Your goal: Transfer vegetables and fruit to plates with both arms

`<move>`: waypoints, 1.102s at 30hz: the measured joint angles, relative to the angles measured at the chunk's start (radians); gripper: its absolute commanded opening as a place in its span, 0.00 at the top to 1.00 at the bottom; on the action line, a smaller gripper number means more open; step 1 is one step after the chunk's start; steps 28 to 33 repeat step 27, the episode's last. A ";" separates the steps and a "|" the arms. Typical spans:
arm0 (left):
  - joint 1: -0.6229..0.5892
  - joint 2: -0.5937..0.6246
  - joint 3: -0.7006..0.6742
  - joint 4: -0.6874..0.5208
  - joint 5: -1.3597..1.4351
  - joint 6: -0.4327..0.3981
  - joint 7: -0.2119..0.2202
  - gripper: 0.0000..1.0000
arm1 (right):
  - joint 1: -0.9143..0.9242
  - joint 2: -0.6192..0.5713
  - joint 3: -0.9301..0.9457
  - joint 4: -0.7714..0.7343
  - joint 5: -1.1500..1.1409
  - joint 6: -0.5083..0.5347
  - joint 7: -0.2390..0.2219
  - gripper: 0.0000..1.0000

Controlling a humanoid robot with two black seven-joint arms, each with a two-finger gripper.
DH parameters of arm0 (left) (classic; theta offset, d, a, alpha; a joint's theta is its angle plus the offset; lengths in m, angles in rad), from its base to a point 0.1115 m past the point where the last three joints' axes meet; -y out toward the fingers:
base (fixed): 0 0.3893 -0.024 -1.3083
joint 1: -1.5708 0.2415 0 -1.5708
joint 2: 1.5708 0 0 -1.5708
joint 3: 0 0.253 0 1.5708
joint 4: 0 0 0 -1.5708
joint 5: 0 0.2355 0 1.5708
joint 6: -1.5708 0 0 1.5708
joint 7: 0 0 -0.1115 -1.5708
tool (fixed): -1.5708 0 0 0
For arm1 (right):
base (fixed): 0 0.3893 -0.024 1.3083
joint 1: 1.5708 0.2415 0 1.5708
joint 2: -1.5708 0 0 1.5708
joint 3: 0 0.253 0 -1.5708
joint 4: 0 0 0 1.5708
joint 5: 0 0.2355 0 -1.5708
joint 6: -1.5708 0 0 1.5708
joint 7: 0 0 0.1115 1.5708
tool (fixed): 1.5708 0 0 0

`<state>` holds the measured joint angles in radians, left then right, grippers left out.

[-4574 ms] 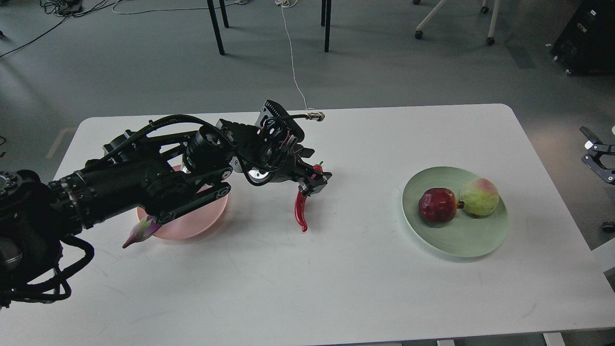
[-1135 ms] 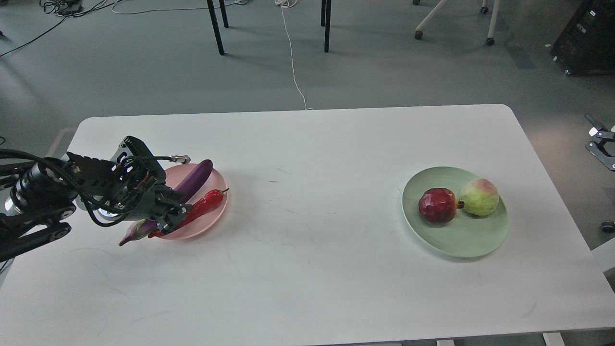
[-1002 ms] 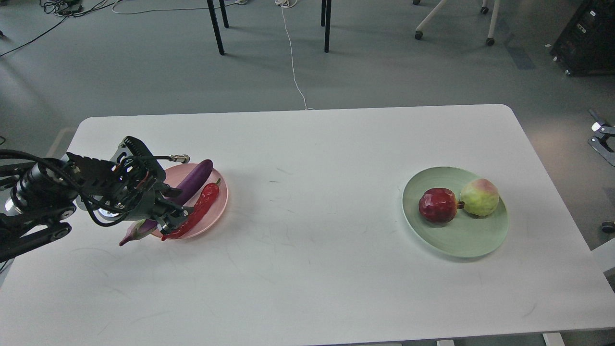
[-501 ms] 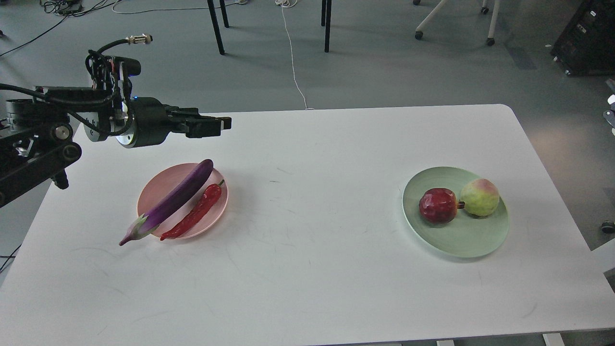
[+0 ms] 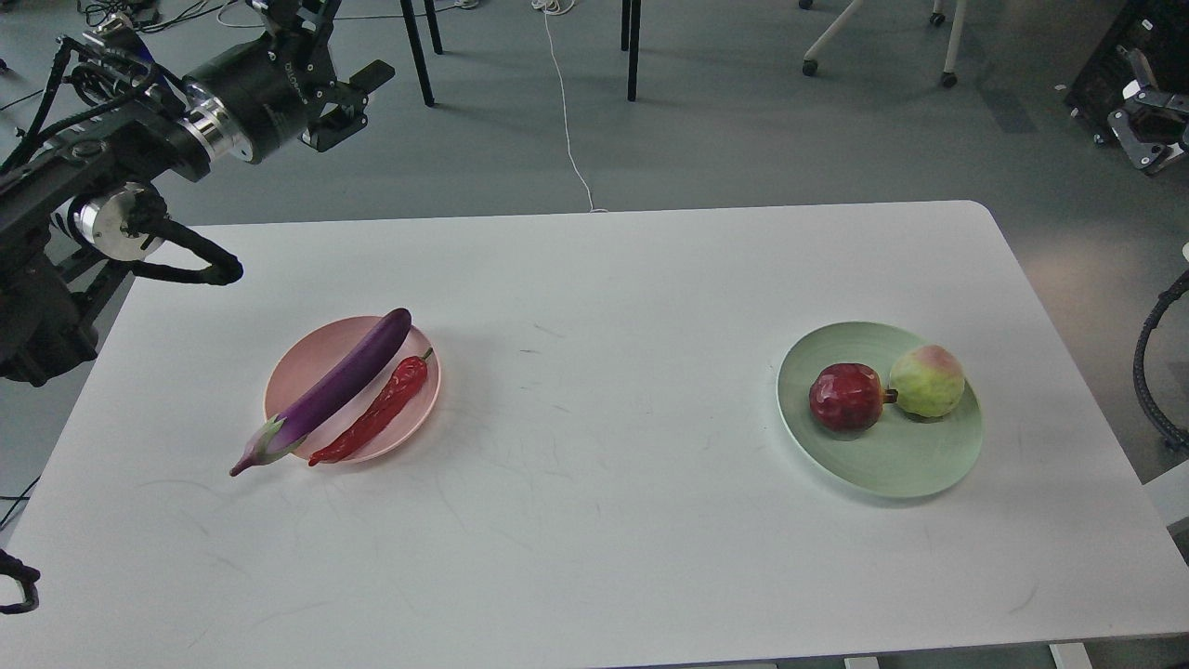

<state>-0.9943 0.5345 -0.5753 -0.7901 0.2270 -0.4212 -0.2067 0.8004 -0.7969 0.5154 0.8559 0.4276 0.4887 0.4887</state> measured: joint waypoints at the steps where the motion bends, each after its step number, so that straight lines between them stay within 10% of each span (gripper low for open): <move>1: 0.014 -0.015 -0.002 0.013 -0.063 0.000 -0.001 0.02 | 0.004 0.042 0.008 -0.039 0.001 0.000 0.000 0.01; 19: 0.318 -0.179 -0.326 0.060 -0.360 -0.007 -0.021 0.02 | 0.007 0.306 0.132 -0.256 0.013 0.000 -0.137 0.01; 33: 0.318 -0.181 -0.347 0.056 -0.362 0.000 -0.031 0.02 | -0.011 0.327 0.122 -0.253 0.001 0.000 -0.139 0.01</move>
